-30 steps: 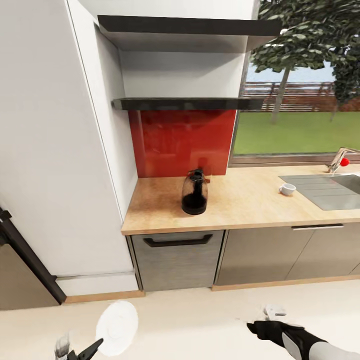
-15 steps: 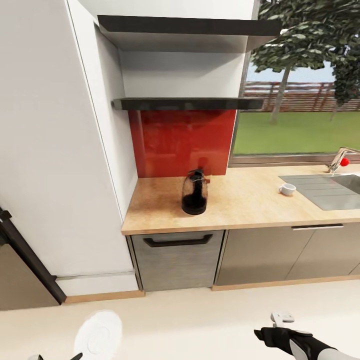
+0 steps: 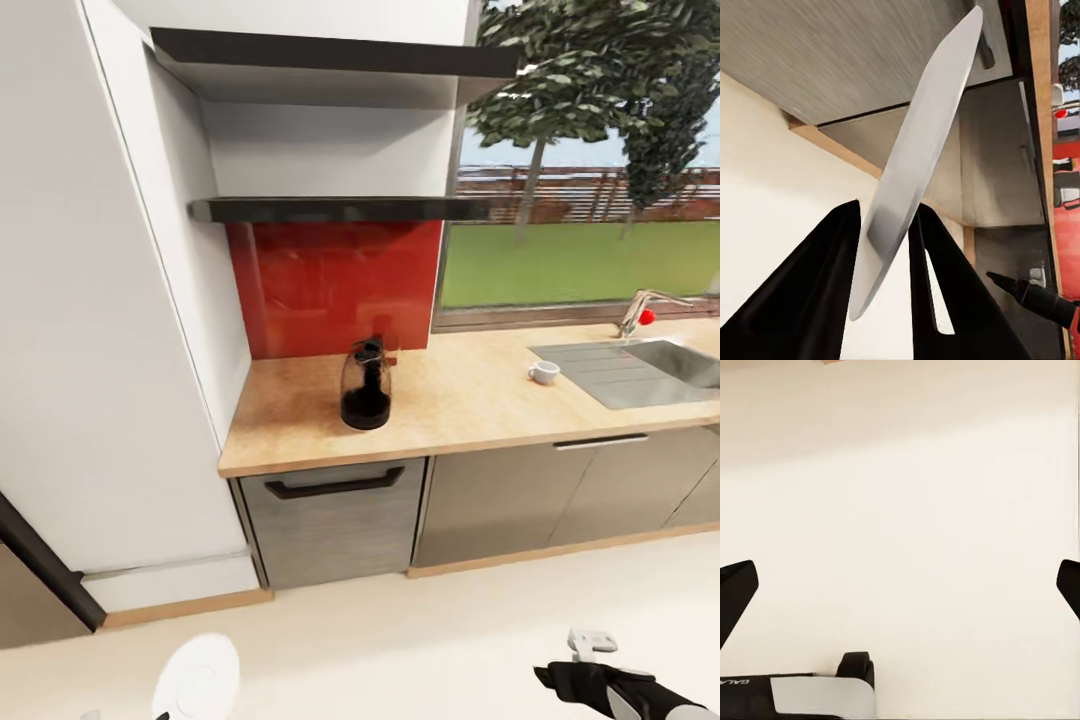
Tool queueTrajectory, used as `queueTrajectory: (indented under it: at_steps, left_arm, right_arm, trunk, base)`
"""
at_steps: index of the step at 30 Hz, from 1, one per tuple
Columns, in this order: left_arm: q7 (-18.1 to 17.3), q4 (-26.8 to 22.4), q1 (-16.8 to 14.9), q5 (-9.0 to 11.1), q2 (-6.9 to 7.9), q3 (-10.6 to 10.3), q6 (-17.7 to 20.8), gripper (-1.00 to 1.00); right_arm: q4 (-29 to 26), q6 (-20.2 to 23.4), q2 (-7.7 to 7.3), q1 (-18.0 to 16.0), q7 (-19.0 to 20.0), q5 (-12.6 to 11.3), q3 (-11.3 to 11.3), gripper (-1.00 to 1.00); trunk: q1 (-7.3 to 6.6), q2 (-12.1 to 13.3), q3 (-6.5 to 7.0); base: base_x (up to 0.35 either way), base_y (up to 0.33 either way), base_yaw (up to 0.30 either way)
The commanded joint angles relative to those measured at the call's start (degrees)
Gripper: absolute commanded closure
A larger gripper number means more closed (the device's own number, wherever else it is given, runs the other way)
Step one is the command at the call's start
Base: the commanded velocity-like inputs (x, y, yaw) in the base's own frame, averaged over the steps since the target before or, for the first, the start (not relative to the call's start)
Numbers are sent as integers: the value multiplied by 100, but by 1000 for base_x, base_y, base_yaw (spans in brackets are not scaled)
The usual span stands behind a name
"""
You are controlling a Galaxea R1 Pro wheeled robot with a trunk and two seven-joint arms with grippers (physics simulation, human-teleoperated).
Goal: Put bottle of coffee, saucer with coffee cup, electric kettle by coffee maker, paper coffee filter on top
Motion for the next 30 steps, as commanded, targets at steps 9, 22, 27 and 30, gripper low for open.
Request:
queueTrajectory:
  at_steps: [9, 22, 27, 30]
  left_arm:
    - [15, -1, -3, 20, -3, 14, 52, 100]
    - [434, 121, -3, 25, -213, 9, 35, 100]
    - [484, 122, -3, 28, -274, 16, 33, 100]
    - [498, 122, -3, 24, -282, 11, 33, 100]
  right_arm:
    - [-7, 24, 12, 72, 18, -63, 40, -100]
    - [-8, 24, -32, 102, -1, -99, 25, -100]
    - [-8, 21, -25, 105, -222, -108, 18, -100]
    - [-8, 23, -13, 105, -552, -155, 14, -100]
  trunk:
    - [3, -12, -12]
    - [3, -12, -12]
    - [3, -12, -12]
    - [3, -12, -12]
  base:
    - [66, -4, -278]
    - [278, -169, -279]
    - [151, -242, -284]
    - [95, -266, -286]
